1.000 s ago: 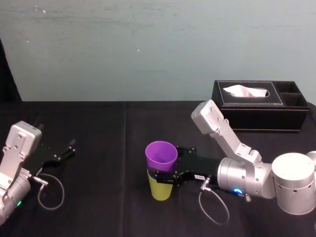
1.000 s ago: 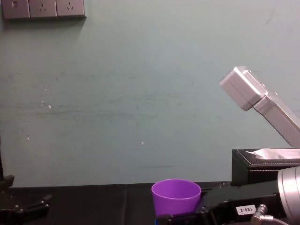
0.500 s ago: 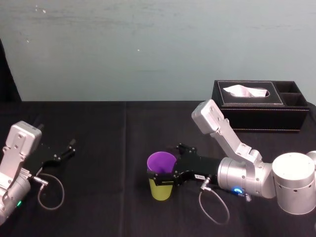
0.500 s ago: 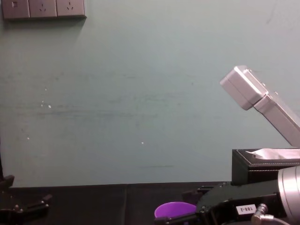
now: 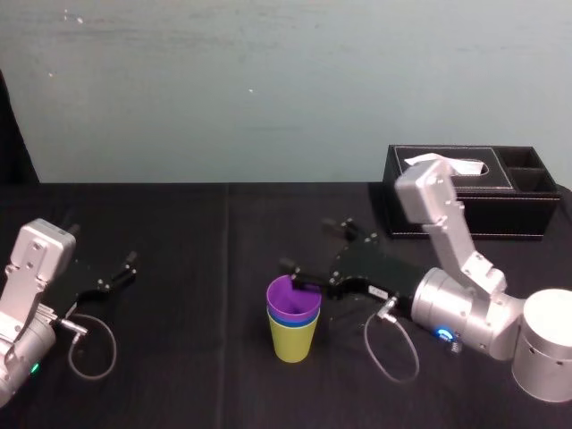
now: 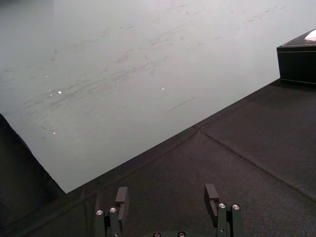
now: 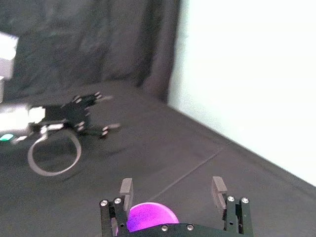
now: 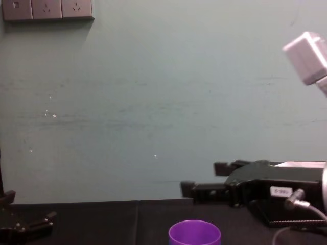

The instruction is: Stack the three plastic cups sequentially using one hand.

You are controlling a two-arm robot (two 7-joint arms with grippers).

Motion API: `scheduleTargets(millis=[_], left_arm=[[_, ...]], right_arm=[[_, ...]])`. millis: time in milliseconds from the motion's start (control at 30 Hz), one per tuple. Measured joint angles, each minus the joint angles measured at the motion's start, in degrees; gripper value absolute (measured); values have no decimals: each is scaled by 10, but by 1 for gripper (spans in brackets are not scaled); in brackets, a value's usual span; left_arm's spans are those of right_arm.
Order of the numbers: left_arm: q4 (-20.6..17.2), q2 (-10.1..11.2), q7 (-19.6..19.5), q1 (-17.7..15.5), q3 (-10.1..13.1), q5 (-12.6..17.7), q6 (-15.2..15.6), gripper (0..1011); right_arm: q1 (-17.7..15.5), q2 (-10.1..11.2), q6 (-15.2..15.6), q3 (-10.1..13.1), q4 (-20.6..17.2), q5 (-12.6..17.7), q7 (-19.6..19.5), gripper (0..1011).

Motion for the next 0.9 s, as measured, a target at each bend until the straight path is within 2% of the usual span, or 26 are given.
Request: scheduleTargets(millis=[33,200,367,467,700,900], left_arm=[[0,0,0,0,0,0,0,1000],[0,0,0,0,0,0,0,1000],[0,0,0,0,0,0,0,1000],[0,0,0,0,0,0,0,1000],[0,0,0,0,0,0,0,1000],[0,0,0,0,0,0,0,1000]], right_arm=[[-10,-3,-8,11,-2,2,-11,1004],[-36,-13,-21,38,-3,3,-48,1004],[-69,-33,-7,72,4,-4,-114,1004],[-75,-40,2,77,8,-10,-132,1004],[-86,-60,45,84,24,-33,-179,1004],[-87,-69,67,88,37,-38,-179,1004]])
